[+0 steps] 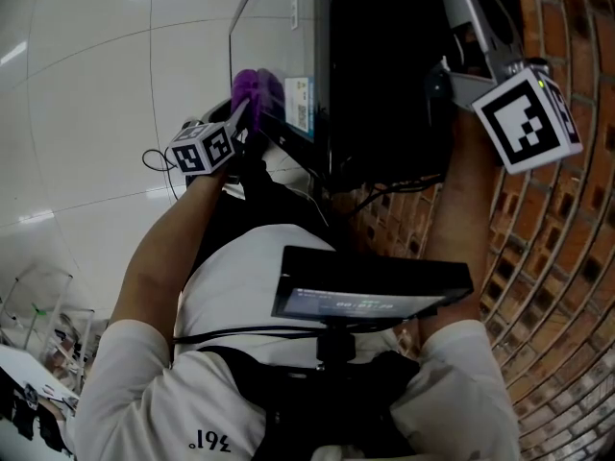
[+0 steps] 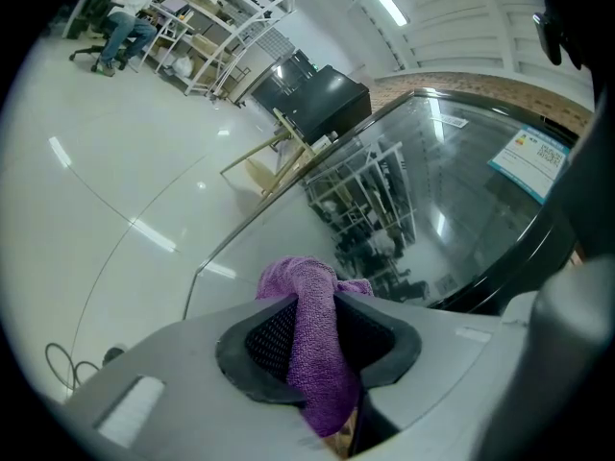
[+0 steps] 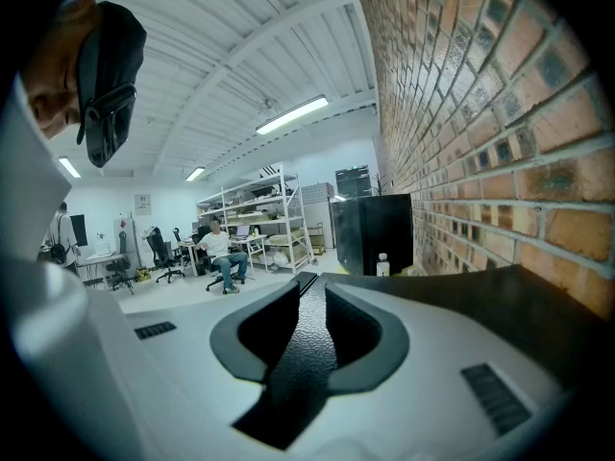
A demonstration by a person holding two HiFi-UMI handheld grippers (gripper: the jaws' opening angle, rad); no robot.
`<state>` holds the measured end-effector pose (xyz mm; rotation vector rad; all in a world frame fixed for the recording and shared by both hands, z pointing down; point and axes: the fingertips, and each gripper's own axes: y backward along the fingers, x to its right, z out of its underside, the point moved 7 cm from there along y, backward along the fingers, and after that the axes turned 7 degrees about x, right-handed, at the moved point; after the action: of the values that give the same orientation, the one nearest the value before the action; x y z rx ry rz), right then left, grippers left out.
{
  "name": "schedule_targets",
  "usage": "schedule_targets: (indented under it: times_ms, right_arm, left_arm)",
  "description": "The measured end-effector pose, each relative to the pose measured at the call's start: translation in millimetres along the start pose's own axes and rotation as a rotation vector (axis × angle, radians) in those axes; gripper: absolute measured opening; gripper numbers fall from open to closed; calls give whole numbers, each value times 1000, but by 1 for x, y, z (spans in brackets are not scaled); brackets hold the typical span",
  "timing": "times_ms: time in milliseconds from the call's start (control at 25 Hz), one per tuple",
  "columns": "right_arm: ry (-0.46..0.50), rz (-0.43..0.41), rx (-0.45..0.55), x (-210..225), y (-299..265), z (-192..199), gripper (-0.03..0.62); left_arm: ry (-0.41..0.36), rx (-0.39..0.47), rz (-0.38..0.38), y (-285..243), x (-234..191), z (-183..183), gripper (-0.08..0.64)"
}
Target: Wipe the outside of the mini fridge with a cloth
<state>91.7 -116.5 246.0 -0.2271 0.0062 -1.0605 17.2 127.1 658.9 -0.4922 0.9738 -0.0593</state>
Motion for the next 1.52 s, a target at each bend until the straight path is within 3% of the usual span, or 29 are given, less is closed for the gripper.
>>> schedule_targets:
  times_ms: [840, 1520]
  right_arm:
    - [-2, 0, -1, 1, -1, 0, 78]
    - [-3, 3, 2, 0, 0, 0, 78]
  left_arm:
    - [-40, -112, -72, -13, -30, 22, 107]
    - [-65, -158, -89, -12, -42, 25, 107]
